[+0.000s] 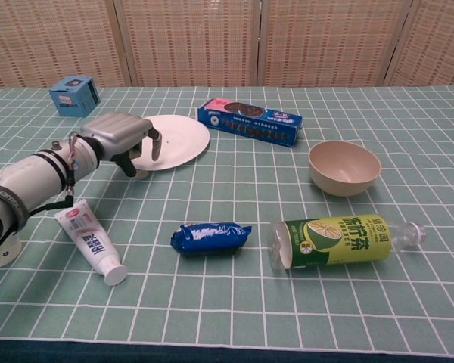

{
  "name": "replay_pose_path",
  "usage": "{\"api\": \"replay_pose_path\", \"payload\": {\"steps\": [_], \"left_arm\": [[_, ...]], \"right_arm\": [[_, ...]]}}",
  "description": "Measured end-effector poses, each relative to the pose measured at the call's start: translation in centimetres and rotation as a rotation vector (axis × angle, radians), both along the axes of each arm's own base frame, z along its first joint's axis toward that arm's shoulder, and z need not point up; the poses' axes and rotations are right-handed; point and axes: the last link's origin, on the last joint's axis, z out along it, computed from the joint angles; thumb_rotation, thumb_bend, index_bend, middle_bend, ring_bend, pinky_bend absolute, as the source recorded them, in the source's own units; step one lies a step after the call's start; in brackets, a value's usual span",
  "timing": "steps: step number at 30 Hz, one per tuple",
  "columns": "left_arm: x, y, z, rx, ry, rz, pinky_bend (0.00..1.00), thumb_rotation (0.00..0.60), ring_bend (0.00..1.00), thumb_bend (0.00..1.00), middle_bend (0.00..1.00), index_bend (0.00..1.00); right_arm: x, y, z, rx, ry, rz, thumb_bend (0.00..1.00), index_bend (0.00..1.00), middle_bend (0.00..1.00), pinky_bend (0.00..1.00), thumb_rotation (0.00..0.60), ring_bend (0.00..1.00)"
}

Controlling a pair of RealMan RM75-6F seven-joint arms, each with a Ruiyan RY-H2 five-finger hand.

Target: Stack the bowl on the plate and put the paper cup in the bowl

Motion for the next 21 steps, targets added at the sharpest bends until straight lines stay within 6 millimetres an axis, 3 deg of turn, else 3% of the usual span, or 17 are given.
{"api": "replay_pose_path", "payload": {"steps": [8, 21], "left_arm": [[0.2, 0.14, -0.5, 0.003, -0.037, 0.024, 1.0, 0.6, 0.98, 0.27, 1.0, 0.51], [0.99, 0.36, -0.42, 0.025, -0.115, -0.001, 1.0, 0.6, 0.99, 0.36, 1.0, 0.6]], "right_arm": [[-0.13, -0.05, 0.07, -0.001, 0.001, -0.008, 0.06, 0.2, 0.35, 0.41, 0.6, 0.24], [0.08, -0.32, 0.1, 0.0, 0.004, -0.007, 0.06, 0.2, 0.35, 0.41, 0.6, 0.24]]}}
